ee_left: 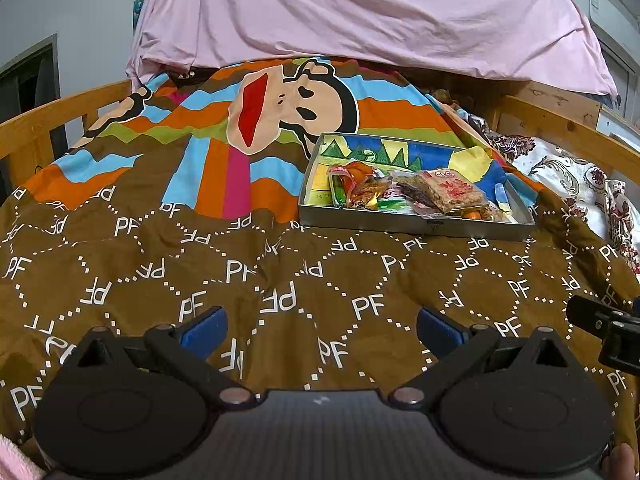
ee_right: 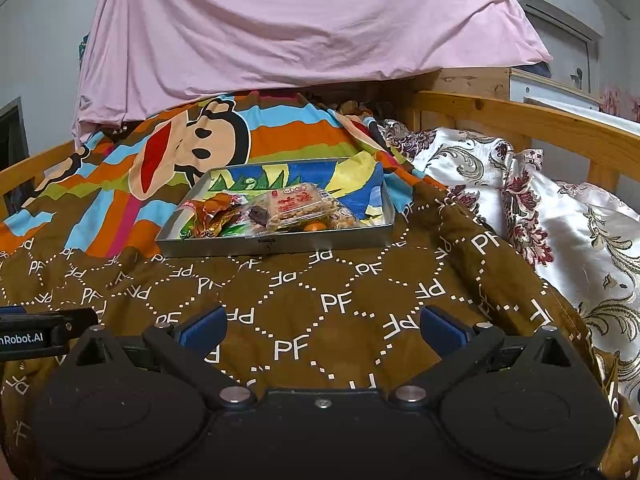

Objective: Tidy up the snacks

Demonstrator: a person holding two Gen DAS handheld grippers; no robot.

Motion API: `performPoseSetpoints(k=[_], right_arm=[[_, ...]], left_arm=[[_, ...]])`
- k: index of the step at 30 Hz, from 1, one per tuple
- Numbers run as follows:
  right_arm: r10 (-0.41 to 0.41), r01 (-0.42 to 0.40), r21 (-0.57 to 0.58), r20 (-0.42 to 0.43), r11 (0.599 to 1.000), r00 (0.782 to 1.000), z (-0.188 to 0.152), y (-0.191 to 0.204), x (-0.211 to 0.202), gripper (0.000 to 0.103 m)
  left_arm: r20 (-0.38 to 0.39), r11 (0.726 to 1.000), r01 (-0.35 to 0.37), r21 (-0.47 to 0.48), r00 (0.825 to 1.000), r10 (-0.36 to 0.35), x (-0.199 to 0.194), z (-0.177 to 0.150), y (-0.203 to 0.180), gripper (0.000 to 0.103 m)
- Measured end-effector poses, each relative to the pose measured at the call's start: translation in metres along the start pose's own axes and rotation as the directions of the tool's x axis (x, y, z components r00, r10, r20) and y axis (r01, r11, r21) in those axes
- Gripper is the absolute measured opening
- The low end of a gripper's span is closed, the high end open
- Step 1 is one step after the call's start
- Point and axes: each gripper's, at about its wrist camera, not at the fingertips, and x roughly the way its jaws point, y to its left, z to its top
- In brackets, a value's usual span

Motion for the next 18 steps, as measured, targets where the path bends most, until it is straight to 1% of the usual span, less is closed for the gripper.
performPoseSetpoints(k=[14, 18], right_arm=[[-0.005, 0.005, -0.006, 0.0, 1.0, 1.0, -0.0015, 0.0014, 0.0006, 0.102], [-0.009, 0.009, -0.007, 0.002, 1.0, 1.0, -0.0021, 0.0002, -0.0005, 0.102]], left_arm=[[0.005, 1.0, -0.003, 0.017, 1.0, 0.003, -0.0011, -0.0001, -0.0027, 0.103], [-0.007, 1.0, -0.004, 0.016, 1.0, 0.005, -0.0004, 0.0004, -0.0021, 0.103]])
